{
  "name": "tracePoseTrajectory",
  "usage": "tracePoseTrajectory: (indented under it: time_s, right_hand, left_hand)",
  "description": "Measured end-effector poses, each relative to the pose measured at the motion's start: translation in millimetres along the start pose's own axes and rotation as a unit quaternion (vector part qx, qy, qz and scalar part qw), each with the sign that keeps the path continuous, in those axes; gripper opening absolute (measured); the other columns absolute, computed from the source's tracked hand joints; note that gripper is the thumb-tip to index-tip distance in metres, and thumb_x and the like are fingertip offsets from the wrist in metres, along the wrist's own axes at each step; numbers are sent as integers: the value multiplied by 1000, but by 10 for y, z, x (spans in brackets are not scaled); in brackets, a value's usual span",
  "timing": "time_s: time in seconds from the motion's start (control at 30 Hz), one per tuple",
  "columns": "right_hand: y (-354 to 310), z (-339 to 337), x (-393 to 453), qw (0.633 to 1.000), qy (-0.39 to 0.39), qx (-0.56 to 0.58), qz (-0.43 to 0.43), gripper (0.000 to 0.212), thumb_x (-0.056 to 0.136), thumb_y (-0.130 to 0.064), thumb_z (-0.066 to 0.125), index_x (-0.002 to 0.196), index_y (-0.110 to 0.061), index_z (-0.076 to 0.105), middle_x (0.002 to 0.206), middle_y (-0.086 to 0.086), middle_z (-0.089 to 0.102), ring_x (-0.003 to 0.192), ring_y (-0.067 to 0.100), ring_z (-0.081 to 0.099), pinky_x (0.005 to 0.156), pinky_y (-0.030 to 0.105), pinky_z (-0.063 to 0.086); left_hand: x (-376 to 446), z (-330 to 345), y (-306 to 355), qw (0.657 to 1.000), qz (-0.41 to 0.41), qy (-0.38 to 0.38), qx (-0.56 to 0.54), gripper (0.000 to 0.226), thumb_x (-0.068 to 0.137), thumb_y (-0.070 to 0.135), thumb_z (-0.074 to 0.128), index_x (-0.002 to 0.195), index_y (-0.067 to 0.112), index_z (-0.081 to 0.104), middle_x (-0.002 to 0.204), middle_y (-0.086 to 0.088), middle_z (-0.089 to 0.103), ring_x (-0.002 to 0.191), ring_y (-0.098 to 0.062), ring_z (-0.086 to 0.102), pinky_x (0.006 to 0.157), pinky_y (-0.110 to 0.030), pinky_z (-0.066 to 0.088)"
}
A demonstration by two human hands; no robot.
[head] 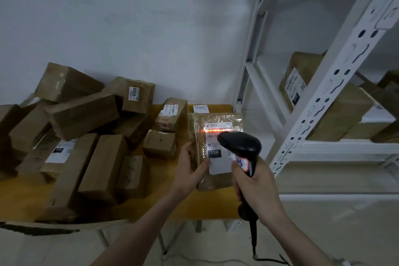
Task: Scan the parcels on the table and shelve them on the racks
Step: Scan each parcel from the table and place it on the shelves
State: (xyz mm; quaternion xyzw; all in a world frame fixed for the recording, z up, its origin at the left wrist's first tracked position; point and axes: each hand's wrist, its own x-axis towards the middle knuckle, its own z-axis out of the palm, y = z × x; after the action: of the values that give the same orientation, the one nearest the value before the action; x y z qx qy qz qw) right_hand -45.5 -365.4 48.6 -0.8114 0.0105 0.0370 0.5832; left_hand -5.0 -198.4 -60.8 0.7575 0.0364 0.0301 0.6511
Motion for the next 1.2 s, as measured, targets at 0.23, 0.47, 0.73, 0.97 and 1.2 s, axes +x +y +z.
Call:
tracePoseTrajectory:
  time_s: [0.23, 0.47, 0.73, 0.97, 1.2]
  right_hand:
    - [282, -11, 276, 999, 23, 27, 27, 19, 93, -14, 54, 78, -5, 49, 53, 10, 50, 39, 14, 46, 40, 23, 42]
    - [1225, 466, 975, 992, 35, -36, 112, 21, 94, -14, 52, 74, -8, 52, 52, 10, 52, 43, 22, 49, 49, 31, 44]
    - [2092, 1075, 1541, 972, -16, -115, 205, 18, 96, -19, 53, 91, -1, 56, 60, 14, 56, 48, 24, 51, 50, 31, 43]
    - [2368, 1149, 1577, 966, -1, -115, 230, 16, 96, -12, 51, 81, -8, 49, 62, 6, 46, 55, 19, 42, 52, 25, 33]
    - [2170, 1110, 1411, 973, 9, -35, 230, 27, 97, -21, 49, 71, -16, 43, 66, 5, 43, 58, 16, 39, 55, 25, 34]
  left_hand:
    - [-21, -231, -94, 1000, -18, 7, -14, 61, 75, 60, 65, 121, 63, 26, 137, 7, 48, 122, -18, 54, 93, -44, 54]
    - [-55, -770, -243, 998, -48, 29, 38, 83, 70, 68, 64, 137, 43, 23, 137, 12, 47, 123, -8, 49, 102, -39, 48]
    - [35, -1103, -484, 996, -69, 28, 53, 83, 68, 71, 61, 135, 42, 22, 135, 14, 46, 119, -2, 49, 93, -25, 51]
    - [91, -1093, -551, 997, -76, -2, 11, 81, 68, 63, 62, 135, 39, 22, 125, 27, 47, 110, 14, 51, 81, -11, 50]
    - [155, -967, -441, 996, -73, -56, -16, 67, 77, 49, 67, 129, 50, 26, 125, 25, 49, 110, 18, 49, 79, -6, 47]
